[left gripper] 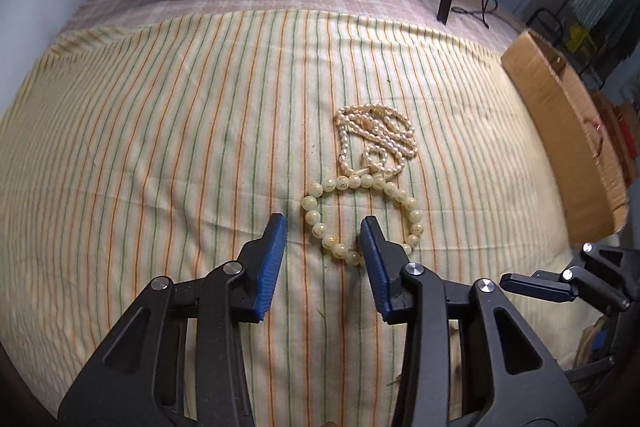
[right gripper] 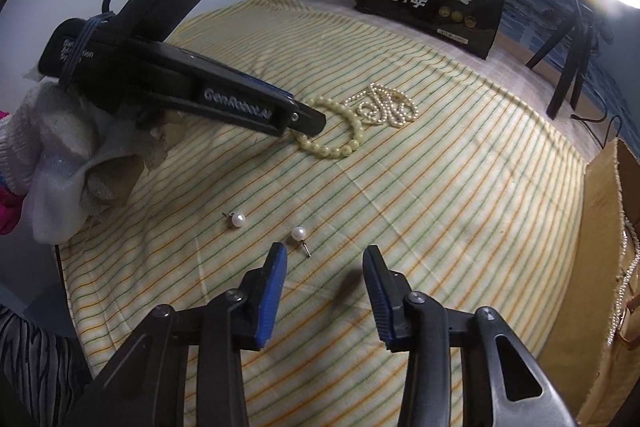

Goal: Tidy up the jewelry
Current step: 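Move both open tools over the bed toward the remaining bracelet and earrings, then close the left gripper on the pale bead bracelet while the right gripper grasps a pearl earring, then carry the bracelet in the left gripper and the earring in the right gripper over the box, then open the right gripper to drop the earring while the left gripper releases the bracelet, then withdraw both open tools from the box back over the bed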

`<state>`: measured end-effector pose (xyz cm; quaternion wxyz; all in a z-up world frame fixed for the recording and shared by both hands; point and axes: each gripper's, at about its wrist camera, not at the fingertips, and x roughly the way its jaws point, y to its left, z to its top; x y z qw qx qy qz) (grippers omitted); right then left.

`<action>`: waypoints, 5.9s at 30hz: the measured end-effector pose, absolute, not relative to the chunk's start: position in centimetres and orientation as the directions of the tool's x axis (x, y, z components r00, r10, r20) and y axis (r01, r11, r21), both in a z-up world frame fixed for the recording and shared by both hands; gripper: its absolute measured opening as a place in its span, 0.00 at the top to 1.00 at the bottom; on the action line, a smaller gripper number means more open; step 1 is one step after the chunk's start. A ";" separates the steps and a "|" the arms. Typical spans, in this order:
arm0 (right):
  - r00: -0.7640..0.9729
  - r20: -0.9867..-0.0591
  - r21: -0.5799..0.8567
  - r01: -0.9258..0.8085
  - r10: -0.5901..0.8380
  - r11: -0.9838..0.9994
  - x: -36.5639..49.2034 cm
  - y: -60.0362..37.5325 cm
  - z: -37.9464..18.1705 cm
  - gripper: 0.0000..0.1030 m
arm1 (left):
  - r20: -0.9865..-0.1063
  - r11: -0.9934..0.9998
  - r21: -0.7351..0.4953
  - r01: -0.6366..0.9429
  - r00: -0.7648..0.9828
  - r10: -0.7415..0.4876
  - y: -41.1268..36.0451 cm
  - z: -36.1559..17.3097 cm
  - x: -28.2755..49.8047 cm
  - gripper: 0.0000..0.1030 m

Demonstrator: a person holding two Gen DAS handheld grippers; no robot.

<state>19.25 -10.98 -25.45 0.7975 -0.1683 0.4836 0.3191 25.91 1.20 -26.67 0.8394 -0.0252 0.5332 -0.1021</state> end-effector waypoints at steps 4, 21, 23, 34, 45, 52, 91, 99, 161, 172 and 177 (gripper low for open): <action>0.321 -0.878 0.050 -0.676 0.354 0.735 19.6 -10.2 -25.7 0.64 | -0.891 0.983 -0.099 0.154 0.426 -0.156 0.7 -26.8 25.9 0.72; 0.354 -0.876 -0.011 -0.691 0.326 0.722 19.8 -9.3 -26.2 0.94 | -0.873 0.985 -0.077 0.157 0.466 -0.143 0.7 -26.9 25.8 0.93; 0.351 -0.875 0.003 -0.686 0.335 0.728 19.9 -9.4 -26.2 0.94 | -0.870 0.985 -0.093 0.146 0.469 -0.152 1.0 -26.7 25.7 0.94; 0.369 -0.854 0.044 -0.652 0.368 0.757 19.1 -10.8 -24.8 0.95 | -0.847 0.984 -0.117 0.134 0.503 -0.169 1.9 -24.9 24.0 0.95; 0.412 -0.823 0.080 -0.598 0.391 0.798 17.8 -13.1 -22.7 0.95 | -0.800 0.973 -0.167 0.160 0.555 -0.229 1.4 -21.2 21.6 0.95; 0.452 -0.797 0.102 -0.555 0.401 0.826 17.0 -15.5 -20.7 0.95 | -0.780 0.966 -0.175 0.189 0.572 -0.254 0.4 -19.4 20.7 0.95; 0.633 -0.737 0.093 -0.251 0.236 0.963 15.9 -33.3 -16.0 0.94 | -0.676 0.875 -0.235 0.422 0.576 -0.459 -15.2 -13.3 23.9 0.95; 0.642 -0.736 0.079 -0.232 0.214 0.970 16.6 -34.7 -16.0 0.94 | -0.667 0.865 -0.242 0.439 0.573 -0.477 -18.1 -13.0 25.7 0.95; 0.698 -0.707 -0.003 -0.160 0.111 0.987 17.2 -34.4 -16.2 0.00 | -0.687 0.884 -0.155 0.442 0.595 -0.417 -23.5 -13.7 28.3 0.26; 0.700 -0.708 -0.018 -0.146 0.090 0.989 16.5 -33.6 -15.4 0.00 | -0.680 0.894 -0.145 0.424 0.613 -0.401 -21.5 -12.7 27.1 0.26; 0.704 -0.706 -0.024 -0.136 0.079 0.990 16.0 -32.8 -14.7 0.00 | -0.667 0.906 -0.146 0.398 0.636 -0.387 -19.1 -11.7 26.1 0.26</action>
